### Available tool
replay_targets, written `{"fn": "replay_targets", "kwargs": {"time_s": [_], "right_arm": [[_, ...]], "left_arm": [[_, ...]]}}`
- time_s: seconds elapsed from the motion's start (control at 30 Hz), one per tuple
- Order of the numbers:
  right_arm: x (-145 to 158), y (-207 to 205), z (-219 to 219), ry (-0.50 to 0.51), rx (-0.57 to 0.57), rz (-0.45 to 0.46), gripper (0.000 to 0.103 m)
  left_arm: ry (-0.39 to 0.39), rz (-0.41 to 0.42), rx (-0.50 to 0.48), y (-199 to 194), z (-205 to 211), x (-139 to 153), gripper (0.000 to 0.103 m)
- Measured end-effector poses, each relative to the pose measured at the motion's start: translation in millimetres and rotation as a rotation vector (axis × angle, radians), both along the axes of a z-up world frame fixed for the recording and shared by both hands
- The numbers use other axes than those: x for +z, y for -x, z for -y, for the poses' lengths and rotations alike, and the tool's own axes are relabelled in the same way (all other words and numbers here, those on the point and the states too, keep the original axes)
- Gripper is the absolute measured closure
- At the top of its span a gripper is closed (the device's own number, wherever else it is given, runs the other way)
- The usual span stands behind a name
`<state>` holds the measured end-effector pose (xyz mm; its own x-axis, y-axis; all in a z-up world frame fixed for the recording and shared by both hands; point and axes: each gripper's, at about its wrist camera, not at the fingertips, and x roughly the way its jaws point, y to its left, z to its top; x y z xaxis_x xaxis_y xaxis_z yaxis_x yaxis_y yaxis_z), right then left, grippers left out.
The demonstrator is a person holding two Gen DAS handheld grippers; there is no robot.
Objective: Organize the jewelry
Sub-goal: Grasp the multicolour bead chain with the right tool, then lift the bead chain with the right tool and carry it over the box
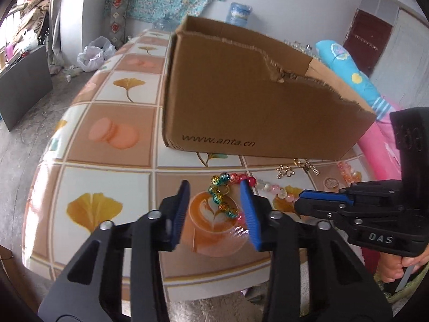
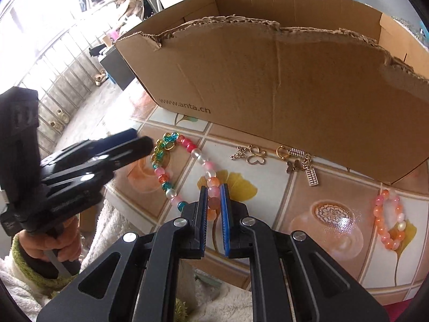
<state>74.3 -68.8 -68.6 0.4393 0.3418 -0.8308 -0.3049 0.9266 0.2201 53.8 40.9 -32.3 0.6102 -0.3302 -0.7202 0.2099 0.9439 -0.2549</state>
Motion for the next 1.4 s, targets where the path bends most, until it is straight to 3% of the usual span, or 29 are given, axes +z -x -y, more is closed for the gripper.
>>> {"fn": "replay_targets", "kwargs": {"time_s": [0.13, 0.4, 0.67, 1.4], "right_arm": [[-5, -7, 6, -0.017, -0.003, -0.002, 0.093], [-8, -8, 24, -0.057, -0.009, -0.008, 0.093], [-3, -10, 28, -0.076, -0.003, 0.021, 0.093], [55, 13, 40, -0.136, 0.011, 0.154, 0.093]], "left_arm": [[-0.011, -0.037, -0.009, -3, 9, -6, 0.085], [-0.033, -0.048, -0.002, -7, 14, -5, 0.091], [-0.107, -0.018, -0.015, -8, 23, -5, 0.095], [0.026, 0.131, -0.043, 17, 11, 60, 0.095]]}}
